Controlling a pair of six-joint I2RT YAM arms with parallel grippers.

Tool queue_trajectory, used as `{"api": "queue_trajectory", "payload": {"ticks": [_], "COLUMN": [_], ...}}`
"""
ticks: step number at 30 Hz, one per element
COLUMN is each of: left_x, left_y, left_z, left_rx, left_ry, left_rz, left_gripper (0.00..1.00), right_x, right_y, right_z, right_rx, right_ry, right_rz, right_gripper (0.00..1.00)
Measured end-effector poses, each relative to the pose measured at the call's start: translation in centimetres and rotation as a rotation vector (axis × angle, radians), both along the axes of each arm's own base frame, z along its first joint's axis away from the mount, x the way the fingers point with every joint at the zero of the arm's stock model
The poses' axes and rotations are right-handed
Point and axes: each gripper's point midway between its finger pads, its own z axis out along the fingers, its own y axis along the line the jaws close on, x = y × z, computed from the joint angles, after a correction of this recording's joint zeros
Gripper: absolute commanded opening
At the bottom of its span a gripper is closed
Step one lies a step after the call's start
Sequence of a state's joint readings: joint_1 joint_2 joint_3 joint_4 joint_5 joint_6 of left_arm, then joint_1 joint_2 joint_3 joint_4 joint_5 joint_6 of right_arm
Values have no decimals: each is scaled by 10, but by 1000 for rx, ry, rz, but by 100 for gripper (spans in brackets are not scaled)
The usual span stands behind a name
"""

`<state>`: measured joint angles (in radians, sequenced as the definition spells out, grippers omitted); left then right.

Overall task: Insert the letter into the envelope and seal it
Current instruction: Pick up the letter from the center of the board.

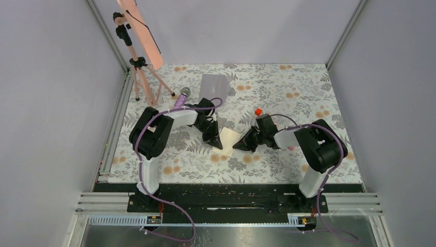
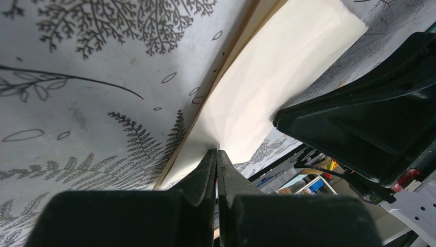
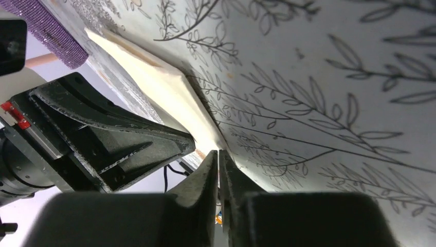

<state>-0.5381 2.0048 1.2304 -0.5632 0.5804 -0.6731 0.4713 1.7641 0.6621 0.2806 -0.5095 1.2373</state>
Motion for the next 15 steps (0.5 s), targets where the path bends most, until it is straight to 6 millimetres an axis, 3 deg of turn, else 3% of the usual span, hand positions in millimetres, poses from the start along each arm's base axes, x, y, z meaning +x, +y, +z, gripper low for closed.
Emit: {"api": "queue_trajectory", "payload": {"ticks": [2,4,9,15], "left_x": [0,1,2,2], "left_y": [0,-1,-2,-2], "left_z": [0,0,0,0], "left_rx": [0,-4,-7,-8], "left_ry": [0,-5,-10,-10], "left_rz": [1,1,0,-1], "left_gripper": [0,0,0,0], "right_x": [0,0,0,-2], "right_y": [1,0,-14,-23], "right_z": [1,5,12,6], "right_rx": [12,10,-73,-118], "right_ry": [6,-4,-48,-44], "right_rz": [-10,-17,-33,-51], "right_gripper": [32,38,40,41]}}
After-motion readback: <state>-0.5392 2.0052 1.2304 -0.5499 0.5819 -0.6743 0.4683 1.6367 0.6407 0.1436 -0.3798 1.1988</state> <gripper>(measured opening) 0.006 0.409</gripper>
